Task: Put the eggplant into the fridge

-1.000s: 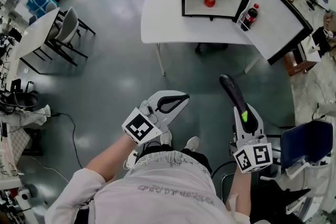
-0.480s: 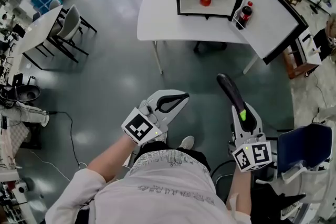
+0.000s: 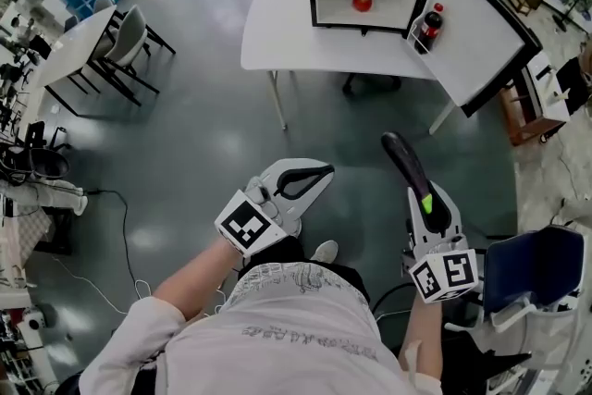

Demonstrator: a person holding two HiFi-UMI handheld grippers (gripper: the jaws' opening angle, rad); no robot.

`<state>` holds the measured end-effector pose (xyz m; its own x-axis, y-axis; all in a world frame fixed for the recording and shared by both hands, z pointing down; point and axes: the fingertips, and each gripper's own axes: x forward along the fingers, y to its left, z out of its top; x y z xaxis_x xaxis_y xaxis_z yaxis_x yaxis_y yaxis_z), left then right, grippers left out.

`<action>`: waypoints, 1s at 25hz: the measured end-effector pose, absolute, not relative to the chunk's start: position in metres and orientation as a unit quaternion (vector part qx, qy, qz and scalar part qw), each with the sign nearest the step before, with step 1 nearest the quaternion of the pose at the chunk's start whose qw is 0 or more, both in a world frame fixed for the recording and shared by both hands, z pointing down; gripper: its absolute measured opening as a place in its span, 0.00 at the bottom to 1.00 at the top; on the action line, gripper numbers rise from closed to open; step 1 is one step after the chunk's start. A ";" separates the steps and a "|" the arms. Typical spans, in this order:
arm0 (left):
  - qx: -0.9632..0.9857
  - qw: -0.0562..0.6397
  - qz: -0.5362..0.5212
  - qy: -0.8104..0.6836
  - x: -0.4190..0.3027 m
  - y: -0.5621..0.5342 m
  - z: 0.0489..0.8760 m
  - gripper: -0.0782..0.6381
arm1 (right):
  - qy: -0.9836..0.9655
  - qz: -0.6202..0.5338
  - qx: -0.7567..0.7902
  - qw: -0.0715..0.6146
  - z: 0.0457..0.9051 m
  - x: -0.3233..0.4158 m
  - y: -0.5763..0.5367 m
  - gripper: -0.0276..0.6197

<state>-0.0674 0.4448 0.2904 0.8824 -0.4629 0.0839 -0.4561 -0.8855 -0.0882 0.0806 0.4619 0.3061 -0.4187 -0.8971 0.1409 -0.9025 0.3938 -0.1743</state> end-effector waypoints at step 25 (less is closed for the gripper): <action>-0.967 0.007 -0.049 0.250 -0.060 0.314 0.320 0.12 | -0.833 0.119 0.540 0.020 0.332 0.094 0.334 0.23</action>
